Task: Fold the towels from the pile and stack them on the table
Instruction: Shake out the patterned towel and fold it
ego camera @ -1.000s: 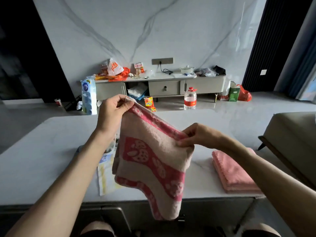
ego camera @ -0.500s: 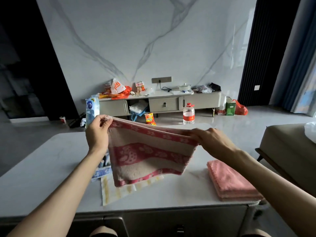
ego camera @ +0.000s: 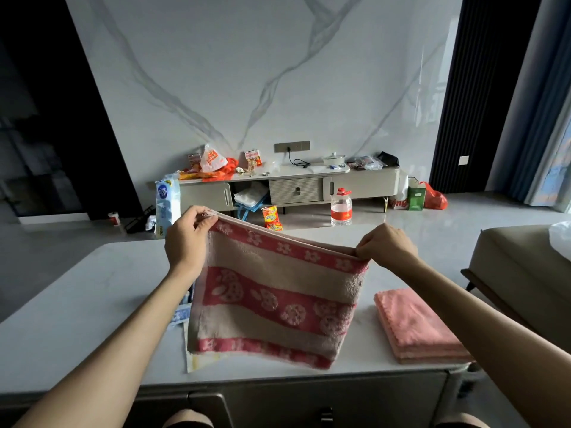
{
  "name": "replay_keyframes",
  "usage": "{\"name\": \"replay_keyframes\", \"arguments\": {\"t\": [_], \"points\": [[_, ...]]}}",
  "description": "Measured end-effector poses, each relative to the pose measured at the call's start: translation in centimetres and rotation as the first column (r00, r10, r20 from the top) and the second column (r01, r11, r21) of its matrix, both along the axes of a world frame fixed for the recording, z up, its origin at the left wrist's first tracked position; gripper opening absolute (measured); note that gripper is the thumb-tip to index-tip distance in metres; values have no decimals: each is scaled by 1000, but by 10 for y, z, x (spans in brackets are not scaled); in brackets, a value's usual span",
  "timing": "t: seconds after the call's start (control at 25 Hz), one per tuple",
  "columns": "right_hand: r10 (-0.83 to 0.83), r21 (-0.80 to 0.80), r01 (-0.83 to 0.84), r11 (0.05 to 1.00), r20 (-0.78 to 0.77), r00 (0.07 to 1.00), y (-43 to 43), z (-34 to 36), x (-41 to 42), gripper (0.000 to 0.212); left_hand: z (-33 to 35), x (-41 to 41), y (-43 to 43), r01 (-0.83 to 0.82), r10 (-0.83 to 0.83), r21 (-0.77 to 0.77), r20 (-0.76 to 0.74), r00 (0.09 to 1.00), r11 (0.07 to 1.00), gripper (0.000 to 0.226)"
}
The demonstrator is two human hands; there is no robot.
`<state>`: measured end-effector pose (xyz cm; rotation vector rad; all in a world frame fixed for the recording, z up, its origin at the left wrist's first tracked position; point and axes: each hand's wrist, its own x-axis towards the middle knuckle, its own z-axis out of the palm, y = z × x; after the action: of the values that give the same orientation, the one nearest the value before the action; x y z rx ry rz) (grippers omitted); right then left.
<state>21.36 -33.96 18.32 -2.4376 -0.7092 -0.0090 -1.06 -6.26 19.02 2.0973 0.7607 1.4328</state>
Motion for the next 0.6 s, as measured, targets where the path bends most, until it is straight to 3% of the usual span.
{"name": "replay_keyframes", "arguments": {"t": [0.16,0.4,0.6], "points": [[7,-3,-7,1000,-32,999,6,1,0,4,0,-4,1,-22,22,-24,-3,1000,999,7],[-24,-76,30,997,71,997,13,-10,-5,12,13,-3,-6,-18,19,102,-10,1000,995,9],[262,26,-263,965,11,965,10,-14,-12,21,18,-8,3,-162,164,54,-26,986,985,12]]}}
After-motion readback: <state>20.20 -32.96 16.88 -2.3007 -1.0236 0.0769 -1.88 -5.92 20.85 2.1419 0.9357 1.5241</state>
